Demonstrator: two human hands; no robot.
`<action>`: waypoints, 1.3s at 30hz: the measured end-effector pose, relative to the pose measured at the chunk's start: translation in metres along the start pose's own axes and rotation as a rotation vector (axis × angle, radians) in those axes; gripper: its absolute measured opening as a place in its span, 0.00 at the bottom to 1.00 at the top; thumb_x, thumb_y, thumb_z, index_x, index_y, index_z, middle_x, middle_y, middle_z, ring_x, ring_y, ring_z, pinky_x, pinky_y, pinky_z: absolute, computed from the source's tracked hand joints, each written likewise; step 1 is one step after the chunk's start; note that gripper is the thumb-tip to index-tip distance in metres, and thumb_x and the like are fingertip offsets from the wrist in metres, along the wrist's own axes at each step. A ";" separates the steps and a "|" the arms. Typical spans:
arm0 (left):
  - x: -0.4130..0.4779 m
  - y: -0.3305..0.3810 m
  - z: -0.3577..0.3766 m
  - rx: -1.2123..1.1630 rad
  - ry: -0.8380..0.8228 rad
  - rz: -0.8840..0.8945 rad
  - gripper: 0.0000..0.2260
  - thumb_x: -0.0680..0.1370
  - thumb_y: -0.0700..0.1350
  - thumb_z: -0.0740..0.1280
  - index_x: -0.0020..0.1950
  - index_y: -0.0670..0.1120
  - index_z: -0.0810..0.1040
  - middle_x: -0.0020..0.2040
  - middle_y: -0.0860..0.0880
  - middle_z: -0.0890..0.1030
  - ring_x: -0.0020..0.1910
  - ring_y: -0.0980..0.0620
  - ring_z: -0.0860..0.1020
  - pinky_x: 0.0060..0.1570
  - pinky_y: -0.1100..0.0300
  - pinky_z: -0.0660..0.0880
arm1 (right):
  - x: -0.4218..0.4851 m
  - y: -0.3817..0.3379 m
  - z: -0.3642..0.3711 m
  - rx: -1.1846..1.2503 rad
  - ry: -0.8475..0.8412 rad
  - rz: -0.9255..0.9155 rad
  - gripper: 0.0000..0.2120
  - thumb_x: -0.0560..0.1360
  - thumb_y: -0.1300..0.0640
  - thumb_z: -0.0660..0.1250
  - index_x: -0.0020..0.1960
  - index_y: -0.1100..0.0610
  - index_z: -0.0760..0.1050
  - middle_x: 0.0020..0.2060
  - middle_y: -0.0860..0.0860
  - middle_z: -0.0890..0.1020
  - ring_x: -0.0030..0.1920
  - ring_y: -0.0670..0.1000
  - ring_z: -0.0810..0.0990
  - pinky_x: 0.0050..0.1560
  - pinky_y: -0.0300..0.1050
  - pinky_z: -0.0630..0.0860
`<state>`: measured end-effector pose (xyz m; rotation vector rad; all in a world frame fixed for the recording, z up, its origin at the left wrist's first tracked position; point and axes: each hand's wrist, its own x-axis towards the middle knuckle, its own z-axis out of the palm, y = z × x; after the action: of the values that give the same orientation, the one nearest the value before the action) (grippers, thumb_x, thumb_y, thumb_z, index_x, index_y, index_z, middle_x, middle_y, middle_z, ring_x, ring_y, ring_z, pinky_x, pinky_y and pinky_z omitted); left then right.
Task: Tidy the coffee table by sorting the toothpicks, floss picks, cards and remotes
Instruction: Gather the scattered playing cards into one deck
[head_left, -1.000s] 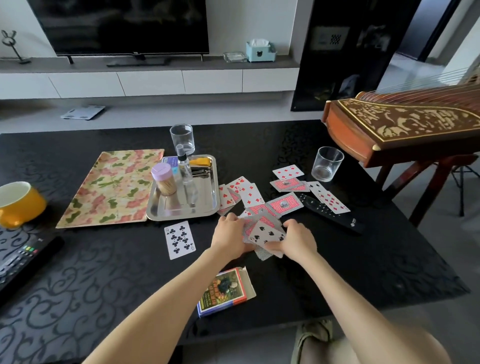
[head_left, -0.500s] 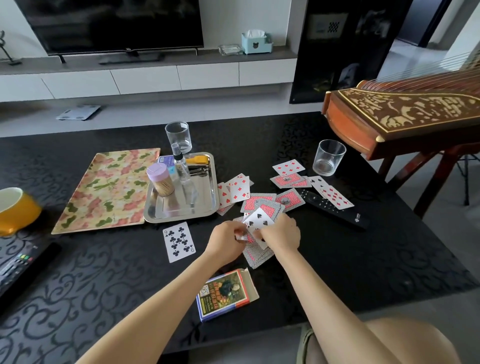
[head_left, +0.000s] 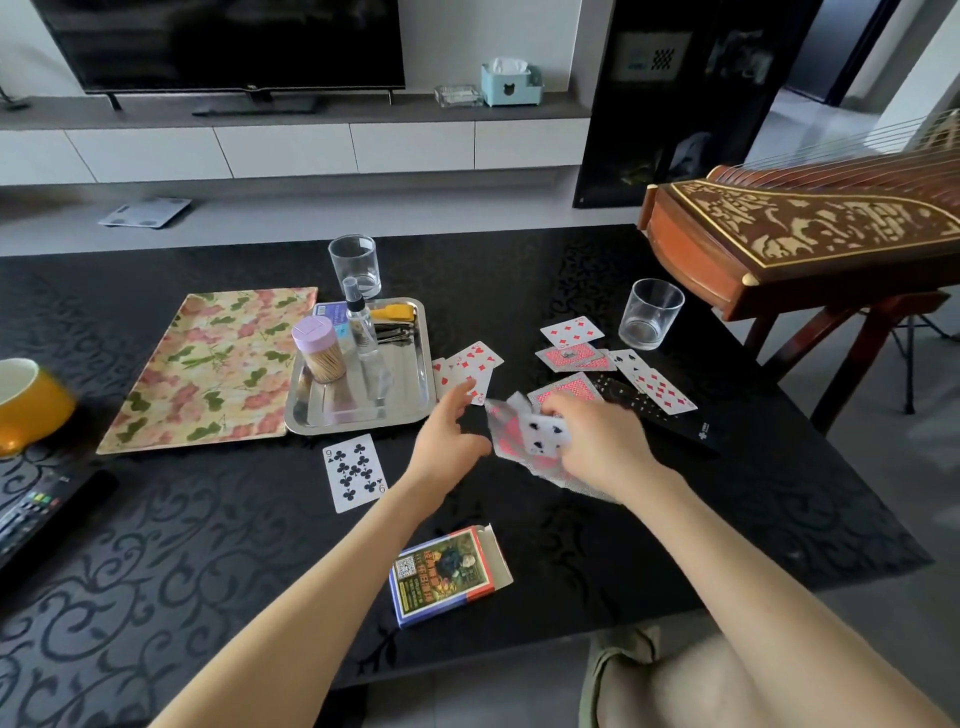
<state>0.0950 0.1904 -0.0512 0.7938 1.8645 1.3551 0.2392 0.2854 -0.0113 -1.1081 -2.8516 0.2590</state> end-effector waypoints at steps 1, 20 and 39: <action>-0.002 -0.001 0.006 -0.028 -0.052 0.002 0.35 0.69 0.28 0.64 0.72 0.52 0.64 0.63 0.51 0.70 0.63 0.53 0.68 0.54 0.62 0.67 | -0.002 0.001 0.009 0.013 -0.016 -0.009 0.15 0.72 0.64 0.65 0.57 0.53 0.70 0.42 0.50 0.80 0.43 0.54 0.79 0.36 0.44 0.69; 0.003 -0.001 0.060 -0.024 0.028 -0.119 0.22 0.76 0.60 0.60 0.41 0.41 0.73 0.37 0.46 0.76 0.36 0.51 0.72 0.37 0.57 0.70 | -0.026 0.020 0.045 0.117 0.374 -0.032 0.17 0.65 0.56 0.77 0.50 0.56 0.76 0.37 0.49 0.82 0.36 0.51 0.81 0.29 0.44 0.74; -0.002 -0.001 0.041 -0.234 -0.333 -0.167 0.15 0.72 0.43 0.60 0.55 0.40 0.79 0.52 0.40 0.82 0.50 0.41 0.80 0.55 0.49 0.74 | -0.018 0.038 0.039 0.609 0.194 0.058 0.08 0.72 0.55 0.71 0.45 0.60 0.78 0.40 0.46 0.83 0.39 0.49 0.81 0.37 0.50 0.78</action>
<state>0.1290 0.2107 -0.0612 0.6792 1.4500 1.2238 0.2723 0.2959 -0.0562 -1.0088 -2.3191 0.8937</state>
